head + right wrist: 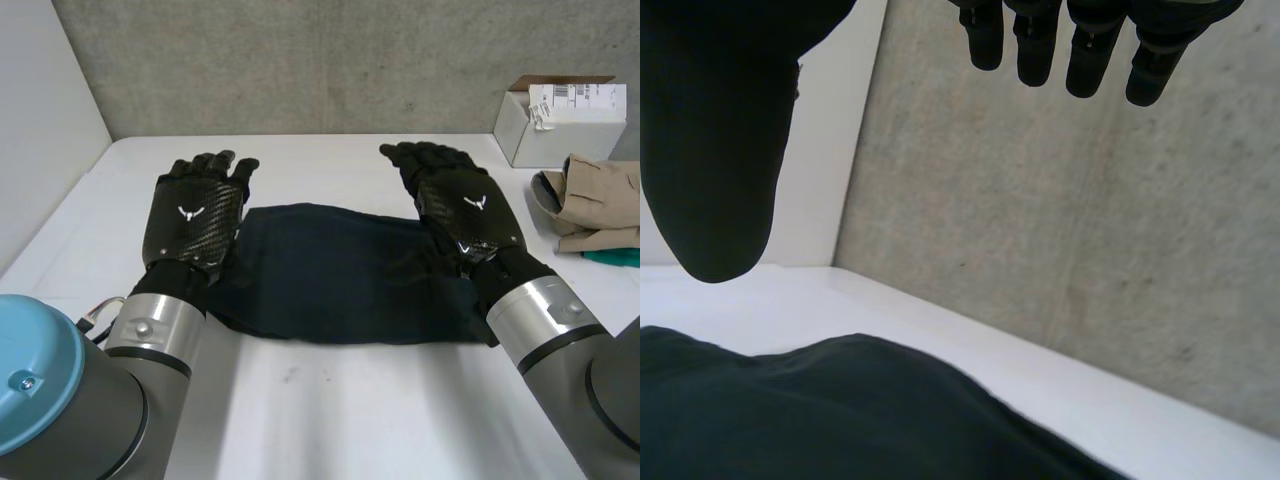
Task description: Fold the laundry.
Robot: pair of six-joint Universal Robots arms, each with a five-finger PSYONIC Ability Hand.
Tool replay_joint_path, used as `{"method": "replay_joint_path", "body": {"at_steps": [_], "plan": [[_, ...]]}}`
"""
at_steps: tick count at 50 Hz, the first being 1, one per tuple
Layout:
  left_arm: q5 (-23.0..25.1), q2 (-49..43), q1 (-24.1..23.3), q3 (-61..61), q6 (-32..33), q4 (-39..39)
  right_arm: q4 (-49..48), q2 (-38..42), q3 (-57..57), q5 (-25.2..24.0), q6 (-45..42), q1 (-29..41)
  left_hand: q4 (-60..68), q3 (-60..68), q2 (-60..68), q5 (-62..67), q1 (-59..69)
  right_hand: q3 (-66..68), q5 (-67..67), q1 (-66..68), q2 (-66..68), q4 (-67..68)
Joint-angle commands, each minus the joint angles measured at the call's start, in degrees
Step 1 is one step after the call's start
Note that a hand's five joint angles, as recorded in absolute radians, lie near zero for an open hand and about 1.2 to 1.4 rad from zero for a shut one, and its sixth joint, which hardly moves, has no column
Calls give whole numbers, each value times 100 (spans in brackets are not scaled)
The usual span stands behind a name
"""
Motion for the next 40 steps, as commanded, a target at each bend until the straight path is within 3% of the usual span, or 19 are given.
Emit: {"method": "replay_joint_path", "body": {"at_steps": [1, 22, 40], "plan": [[21, 4, -5, -39, -14, 57, 5, 75, -8, -463, 201, -348, -108, -135, -110, -138, -99, 103, -115, 71, 115, 106], [205, 4, 12, -57, -286, 145, -56, 83, 36, -534, 209, -366, -108, -135, -110, -138, -99, 103, -115, 71, 115, 106], [1874, 30, 627, -162, -1340, 118, -56, 83, 45, -525, 165, -340, 111, 84, 109, 80, 120, 103, -115, 71, 115, 106]]}}
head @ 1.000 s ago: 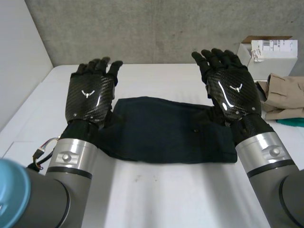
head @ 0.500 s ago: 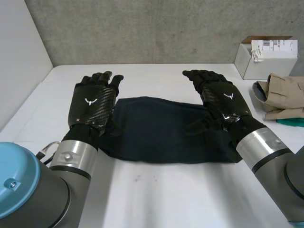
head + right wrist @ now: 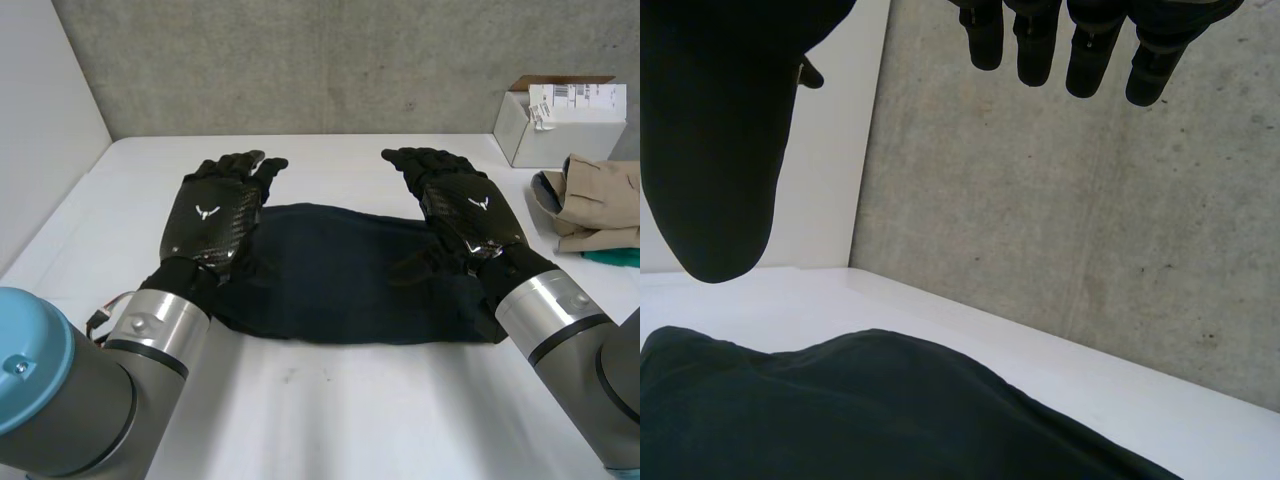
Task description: Fold the laundry.
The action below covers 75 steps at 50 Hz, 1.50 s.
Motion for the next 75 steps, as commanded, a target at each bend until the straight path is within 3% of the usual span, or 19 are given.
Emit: {"method": "replay_joint_path", "body": {"at_steps": [1, 5, 21, 24, 26, 28, 31, 33, 65, 67, 68, 69, 71, 72, 75], "plan": [[787, 7, 348, -34, -629, -23, 0, -4, 18, 16, -43, 24, 111, 83, 109, 80, 120, 103, -116, 71, 116, 106], [1016, 7, 524, -70, -779, -14, 0, 5, 18, 16, -43, 33, 111, 83, 109, 80, 120, 103, -116, 71, 116, 106], [981, 42, 533, -96, -787, 4, 0, -4, 36, 25, -69, 33, 128, 100, 125, 97, 136, 103, -116, 71, 116, 106], [989, 42, 533, -96, -796, 4, 0, 5, 36, 25, -78, 33, 1132, 1104, 1129, 1101, 1140, 103, -116, 71, 116, 106], [989, 51, 542, -96, -796, 4, -17, 5, 53, 25, -78, 33, 2445, 2418, 2443, 2415, 2454, 2224, 2005, 2192, 2236, 2226], [989, 51, 542, -96, -796, 4, -43, 5, 62, 25, -69, 24, 2701, 2674, 2699, 2670, 2710, 2366, 2147, 2334, 2379, 2369], [998, 59, 533, -96, -787, 4, -61, -4, 45, 33, -78, 50, 1210, 1183, 1208, 1179, 1219, 103, -116, 71, 116, 106], [972, 59, 525, -96, -779, 4, -61, -4, 36, 34, -78, 50, -84, -112, -87, -115, -76, 103, -116, 71, 116, 106], [840, 59, 542, -96, -779, 4, -61, 31, 53, 51, -78, 42, 111, 83, 108, 80, 119, 103, -116, 71, 116, 106], [840, 59, 533, -96, -779, 4, -61, 31, 71, 51, -86, 42, 711, 684, 709, 681, 720, 103, -116, 71, 116, 106], [831, 59, 533, -96, -770, 4, -70, 31, 88, 68, -87, 33, 2498, 2471, 2496, 2467, 2507, 1243, 1024, 1211, 1255, 1245], [831, 68, 542, -96, -779, 4, -79, 31, 89, 60, -87, 24, 3016, 2988, 3013, 2985, 3024, 1305, 1086, 1273, 1318, 1308], [840, 77, 542, -96, -779, 4, -79, 31, 80, 42, -87, 24, 2787, 2760, 2785, 2757, 2796, 988, 769, 956, 1001, 991], [831, 94, 542, -96, -779, 4, -70, 31, 54, 42, -87, 41, 1986, 1959, 1984, 1955, 1995, 103, -116, 71, 116, 106], [814, 130, 533, -96, -761, 4, -70, 31, 45, 69, -87, 42, -17, -44, -19, -48, -8, 103, -116, 71, 116, 106]]}}
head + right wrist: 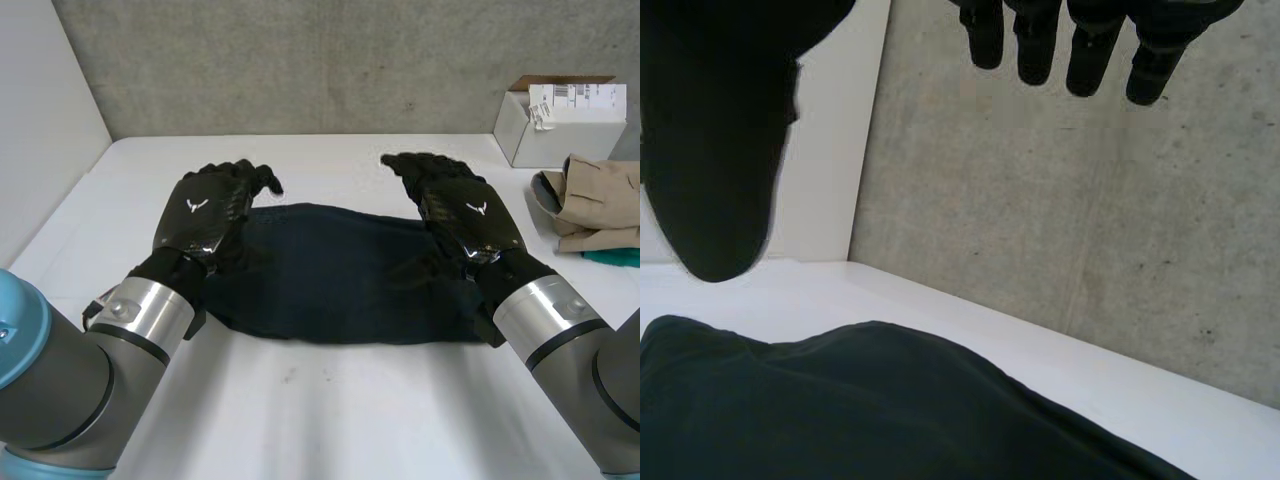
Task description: Fold the laundry.
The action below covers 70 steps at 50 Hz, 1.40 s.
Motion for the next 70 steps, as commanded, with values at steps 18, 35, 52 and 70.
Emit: {"method": "replay_joint_path", "body": {"at_steps": [18, 35, 52, 70], "plan": [[-21, 57, -6, -1, 16, 9, 2, 10, -8, 7, -2, 8, -2261, -2244, -2257, -2253, -2412, 133, -83, 107, 145, 132], [-12, 48, -6, 8, 16, 9, -7, 10, -17, 7, -28, 8, -2261, -2244, -2257, -2253, -2412, 133, -83, 107, 145, 132], [-12, 57, 3, 17, 33, 18, 1529, 404, -816, 814, -2532, 34, -2261, -2244, -2257, -2253, -2412, 133, -83, 107, 145, 132], [-12, 48, 3, 17, 42, 9, 1276, 1205, -184, 1114, -3034, -273, -2261, -2244, -2257, -2253, -2412, 1336, 1119, 1310, 1348, 1334]]}}
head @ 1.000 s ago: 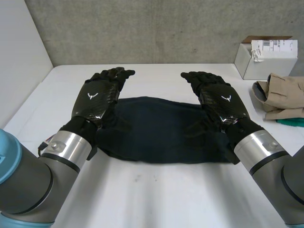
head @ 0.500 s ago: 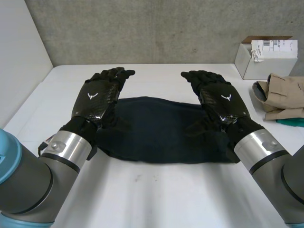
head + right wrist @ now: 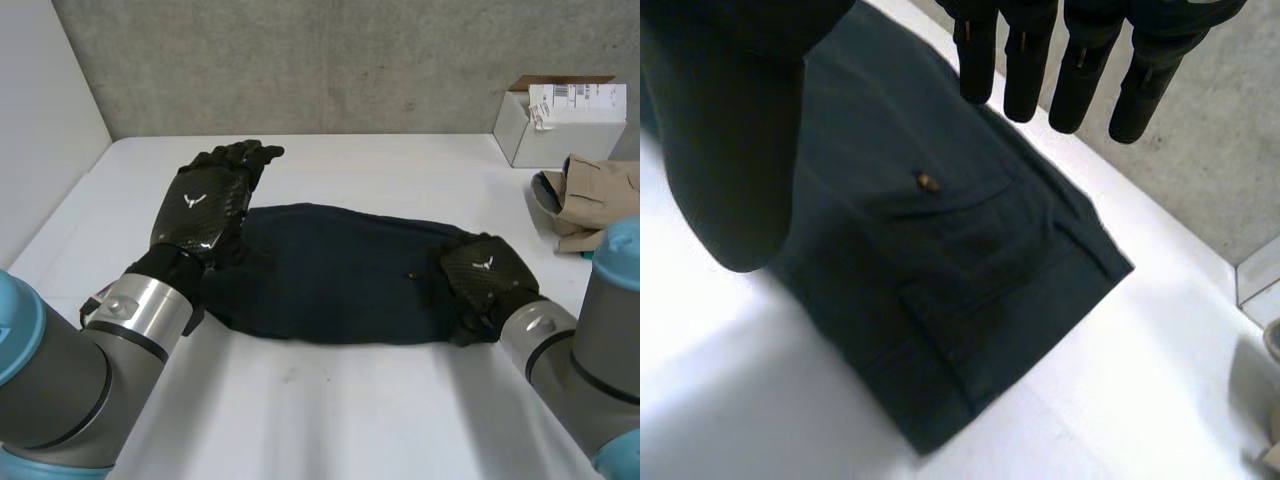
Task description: Fold the laundry.
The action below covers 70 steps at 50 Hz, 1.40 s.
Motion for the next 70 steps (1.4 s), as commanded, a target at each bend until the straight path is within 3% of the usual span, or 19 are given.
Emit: {"method": "replay_joint_path", "body": {"at_steps": [1, 27, 31, 35, 36, 42, 46, 51, 55, 57, 65, 70], "plan": [[0, -1, 9, 0, 5, -7, -723, 255, 475, -86, 57, -208, -148, -205, -145, -265, -140, 287, 270, 288, 288, 277], [0, -1, 0, -9, -4, -7, -1181, 1073, 194, -148, -127, -410, -148, -205, -145, -265, -140, 1834, 1817, 1835, 1834, 1823], [0, -1, 0, -9, -4, -7, -1268, 1082, 194, -148, -198, -427, -148, -205, -145, -265, -140, 2674, 2657, 2675, 2675, 2664], [0, -1, 9, -9, -4, -7, -1295, 1100, 194, -148, -207, -462, -148, -205, -145, -265, -140, 4891, 4874, 4892, 4891, 4880], [0, -1, 9, -9, 5, -7, -1295, 1091, 194, -148, -215, -489, -148, -205, -145, -265, -140, 6073, 6056, 6074, 6073, 6062], [0, 8, 0, -9, -4, -7, -1199, 995, 238, -139, -294, -779, -148, -205, -145, -265, -140, 6085, 6068, 6086, 6085, 6074], [0, 16, 9, -9, -4, -7, -1014, 626, 299, -139, -741, -1042, -148, -205, -145, -265, -140, 6085, 6068, 6086, 6085, 6074], [0, 25, 17, 0, 5, -7, -672, 370, 283, -139, -2013, -1876, -148, -205, -145, -265, -140, 6085, 6068, 6086, 6085, 6074], [0, 51, 17, 9, -4, -7, -653, 335, 107, -122, -2868, -2080, -148, -205, -145, -265, -140, 6085, 6068, 6086, 6085, 6074], [0, 60, 17, 9, -4, -7, -662, 326, -16, -122, -3062, -1896, -148, -205, -145, -265, -140, 6085, 6068, 6086, 6085, 6074], [-9, 166, 26, 9, -4, -7, -1171, 423, -816, -314, -3353, 80, -148, -205, -145, -265, -140, 6085, 6068, 6086, 6085, 6074], [-18, 332, 210, 0, -4, -7, -1383, 993, -896, -1351, -3590, 1215, -148, -205, -145, -265, -140, 6085, 6068, 6086, 6085, 6074]]}}
